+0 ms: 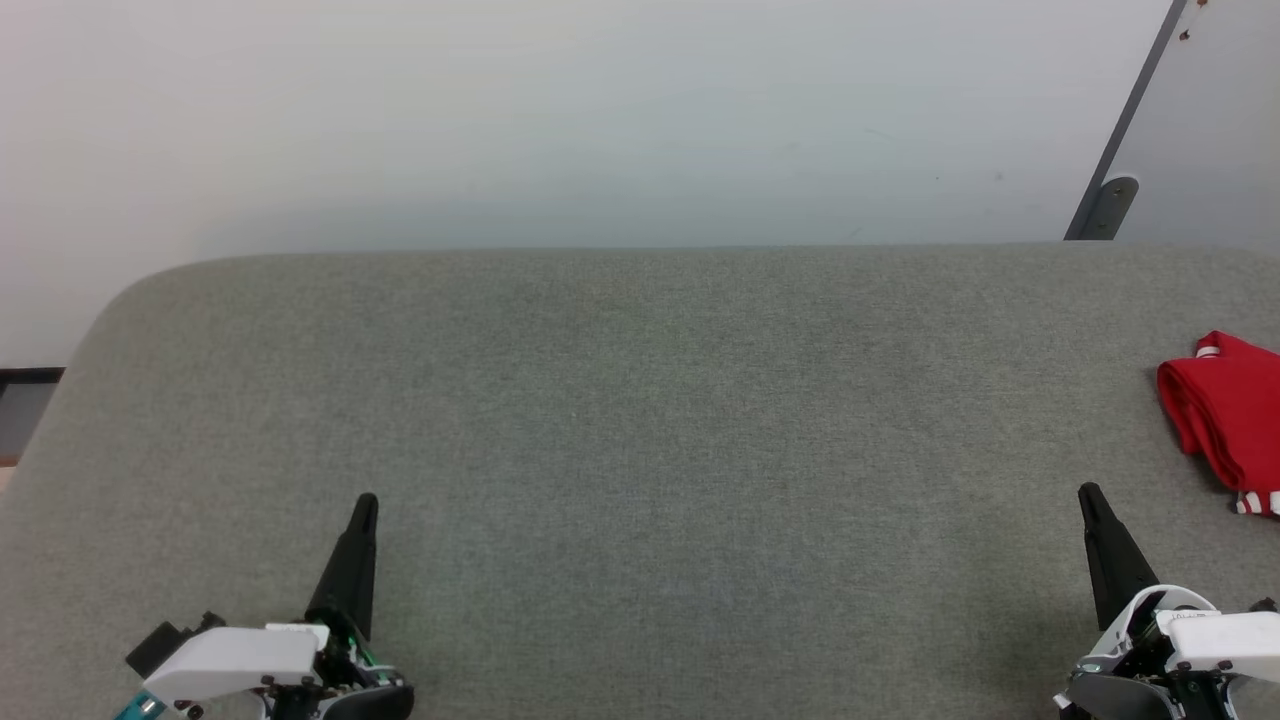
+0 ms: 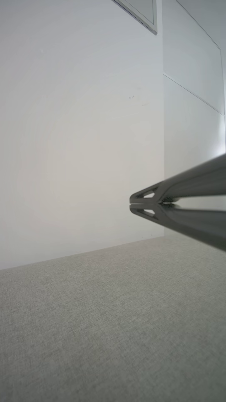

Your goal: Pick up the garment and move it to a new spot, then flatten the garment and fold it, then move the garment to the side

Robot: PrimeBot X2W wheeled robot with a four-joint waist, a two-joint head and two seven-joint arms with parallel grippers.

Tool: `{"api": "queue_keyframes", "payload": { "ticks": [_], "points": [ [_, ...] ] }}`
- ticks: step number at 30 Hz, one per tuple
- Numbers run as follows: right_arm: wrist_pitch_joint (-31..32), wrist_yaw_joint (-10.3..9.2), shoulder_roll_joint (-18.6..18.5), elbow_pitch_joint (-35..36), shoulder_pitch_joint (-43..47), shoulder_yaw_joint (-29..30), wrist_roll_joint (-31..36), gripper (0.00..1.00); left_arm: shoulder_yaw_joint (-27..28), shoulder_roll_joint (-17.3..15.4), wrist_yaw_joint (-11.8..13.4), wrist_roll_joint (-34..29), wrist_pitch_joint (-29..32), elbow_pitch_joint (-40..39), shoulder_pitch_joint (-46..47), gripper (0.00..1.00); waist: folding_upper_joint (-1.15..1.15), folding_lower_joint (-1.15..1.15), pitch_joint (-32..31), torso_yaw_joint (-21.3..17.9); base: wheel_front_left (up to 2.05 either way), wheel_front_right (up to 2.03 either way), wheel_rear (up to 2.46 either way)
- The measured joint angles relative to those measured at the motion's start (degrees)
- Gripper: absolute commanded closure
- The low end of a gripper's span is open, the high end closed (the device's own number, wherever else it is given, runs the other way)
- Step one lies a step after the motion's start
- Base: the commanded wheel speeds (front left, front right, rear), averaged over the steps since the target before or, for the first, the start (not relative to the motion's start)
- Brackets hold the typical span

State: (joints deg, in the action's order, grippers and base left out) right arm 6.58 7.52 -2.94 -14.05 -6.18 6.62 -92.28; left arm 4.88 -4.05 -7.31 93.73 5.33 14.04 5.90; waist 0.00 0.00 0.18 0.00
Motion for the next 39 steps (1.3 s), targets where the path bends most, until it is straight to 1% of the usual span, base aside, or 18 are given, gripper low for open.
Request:
{"api": "queue_keyframes", "payload": {
  "ticks": [39],
  "points": [
    [0.0, 0.0, 0.0, 0.0, 0.0, 0.0, 0.0, 1.0, 0.6, 0.5, 0.0, -0.4, 0.5, 0.0, 0.0, 1.0, 0.0, 0.0, 0.0, 0.0, 0.0, 0.0, 0.0]
  ]
}}
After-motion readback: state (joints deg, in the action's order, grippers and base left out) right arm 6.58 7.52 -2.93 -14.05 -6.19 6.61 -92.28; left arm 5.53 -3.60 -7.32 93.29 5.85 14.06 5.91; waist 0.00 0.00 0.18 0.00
